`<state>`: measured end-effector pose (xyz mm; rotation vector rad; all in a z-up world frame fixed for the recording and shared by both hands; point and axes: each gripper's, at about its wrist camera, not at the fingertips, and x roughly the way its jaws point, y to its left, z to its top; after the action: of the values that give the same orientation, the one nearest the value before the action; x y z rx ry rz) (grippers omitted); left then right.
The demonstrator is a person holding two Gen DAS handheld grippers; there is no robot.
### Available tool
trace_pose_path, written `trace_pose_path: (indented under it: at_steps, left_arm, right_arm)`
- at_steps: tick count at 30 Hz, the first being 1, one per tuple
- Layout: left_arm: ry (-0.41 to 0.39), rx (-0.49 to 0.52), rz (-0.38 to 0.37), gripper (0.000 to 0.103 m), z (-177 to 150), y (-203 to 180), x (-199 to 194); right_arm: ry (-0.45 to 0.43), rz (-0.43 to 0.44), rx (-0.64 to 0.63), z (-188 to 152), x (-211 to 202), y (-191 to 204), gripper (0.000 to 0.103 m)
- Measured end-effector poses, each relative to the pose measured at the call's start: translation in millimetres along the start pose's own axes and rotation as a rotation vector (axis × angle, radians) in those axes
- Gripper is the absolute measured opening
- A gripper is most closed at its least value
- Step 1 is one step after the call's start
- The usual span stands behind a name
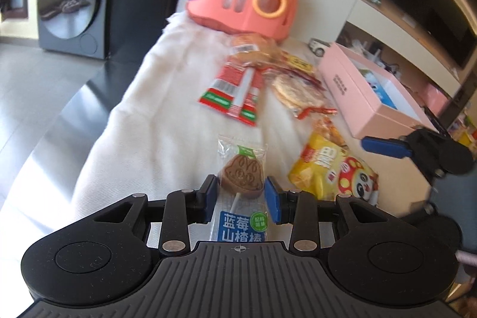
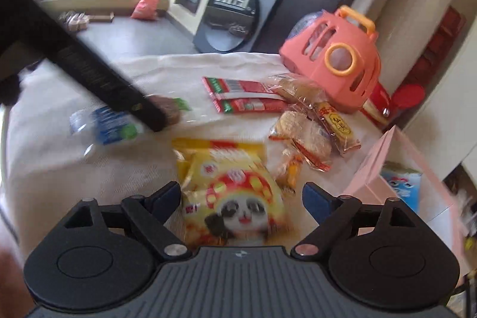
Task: Organize snacks
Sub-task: 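Grasp the yellow panda chip bag with the right tool, then carry the yellow chip bag with the right tool over the pink box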
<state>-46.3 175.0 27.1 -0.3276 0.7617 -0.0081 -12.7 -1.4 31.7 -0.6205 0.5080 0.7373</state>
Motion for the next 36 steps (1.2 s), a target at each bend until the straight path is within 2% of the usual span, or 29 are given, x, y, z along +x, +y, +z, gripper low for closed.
trace_pose_path:
  at_steps: [6, 8, 10, 16, 18, 21, 24, 33, 36]
  left_arm:
    - [0.009, 0.008, -0.020, 0.040, -4, -2, 0]
    - [0.014, 0.023, -0.051, 0.040, -4, -9, 1]
    - [0.026, 0.046, -0.089, 0.040, -6, -21, 4]
    - [0.088, 0.149, -0.172, 0.040, -18, -67, 21]
    - [0.092, 0.205, -0.161, 0.040, -22, -83, 26]
    - [0.089, 0.291, -0.105, 0.041, -24, -105, 32]
    - [0.093, 0.329, -0.071, 0.042, -23, -116, 38]
    - [0.102, 0.354, -0.045, 0.042, -20, -123, 45]
    - [0.099, 0.334, -0.049, 0.042, -20, -121, 44]
  right_arm:
    - [0.094, 0.140, 0.280, 7, 32, -40, 0.088]
    - [0.109, 0.165, 0.335, -1, 29, -48, 0.077]
    - [0.117, 0.154, 0.347, -13, 19, -52, 0.073]
    - [0.157, 0.103, 0.404, -49, -20, -69, 0.071]
    - [0.176, 0.082, 0.433, -60, -30, -74, 0.071]
    - [0.193, 0.074, 0.459, -74, -41, -80, 0.071]
    - [0.182, 0.047, 0.457, -81, -47, -80, 0.074]
    - [0.133, 0.024, 0.460, -84, -44, -79, 0.076]
    - [0.124, 0.026, 0.456, -85, -48, -78, 0.073]
